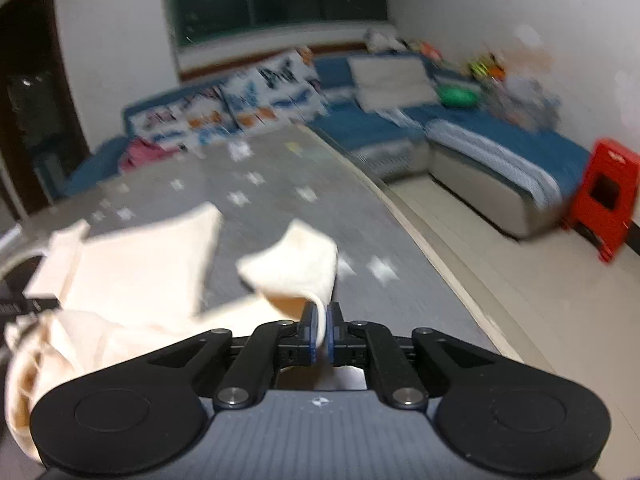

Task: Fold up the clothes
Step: 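Close the right gripper on the sweatshirt edge while the left gripper grasps another edge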

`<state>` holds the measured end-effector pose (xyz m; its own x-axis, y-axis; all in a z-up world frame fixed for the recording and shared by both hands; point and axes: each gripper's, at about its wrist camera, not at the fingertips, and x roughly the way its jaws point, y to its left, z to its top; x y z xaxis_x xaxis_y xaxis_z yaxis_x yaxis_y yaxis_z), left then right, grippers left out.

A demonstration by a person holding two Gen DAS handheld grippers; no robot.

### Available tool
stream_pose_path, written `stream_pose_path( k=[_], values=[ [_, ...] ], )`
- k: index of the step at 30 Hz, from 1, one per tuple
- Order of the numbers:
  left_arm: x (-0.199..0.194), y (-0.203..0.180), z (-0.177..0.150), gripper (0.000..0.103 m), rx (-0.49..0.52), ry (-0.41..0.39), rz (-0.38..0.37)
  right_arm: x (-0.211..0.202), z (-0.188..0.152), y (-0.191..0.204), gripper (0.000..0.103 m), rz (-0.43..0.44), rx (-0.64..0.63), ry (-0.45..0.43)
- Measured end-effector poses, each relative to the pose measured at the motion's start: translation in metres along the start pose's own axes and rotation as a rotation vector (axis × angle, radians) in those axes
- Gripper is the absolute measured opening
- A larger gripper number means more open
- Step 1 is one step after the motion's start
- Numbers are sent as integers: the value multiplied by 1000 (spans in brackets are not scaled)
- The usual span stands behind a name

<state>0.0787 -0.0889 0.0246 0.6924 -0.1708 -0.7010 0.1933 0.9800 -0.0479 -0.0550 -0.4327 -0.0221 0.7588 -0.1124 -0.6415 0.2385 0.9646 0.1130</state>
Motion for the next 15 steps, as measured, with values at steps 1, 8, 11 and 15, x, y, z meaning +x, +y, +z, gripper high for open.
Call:
stream_pose_path(
  k=[1,8,11,15],
  values=[
    [-1,1,0,43,-2,-1,1,-1,-5,-5,7,-9,1,15],
    [-25,-2,1,44,6,-42,3,-7,0,-13,40,-46,-36,-24],
    [-28,-8,7,45,25,-58,5,1,6,6,41,4,-106,-36],
    [-21,-12,20,46,35,-66,23,20,12,31,39,66,-173,-16]
  ],
)
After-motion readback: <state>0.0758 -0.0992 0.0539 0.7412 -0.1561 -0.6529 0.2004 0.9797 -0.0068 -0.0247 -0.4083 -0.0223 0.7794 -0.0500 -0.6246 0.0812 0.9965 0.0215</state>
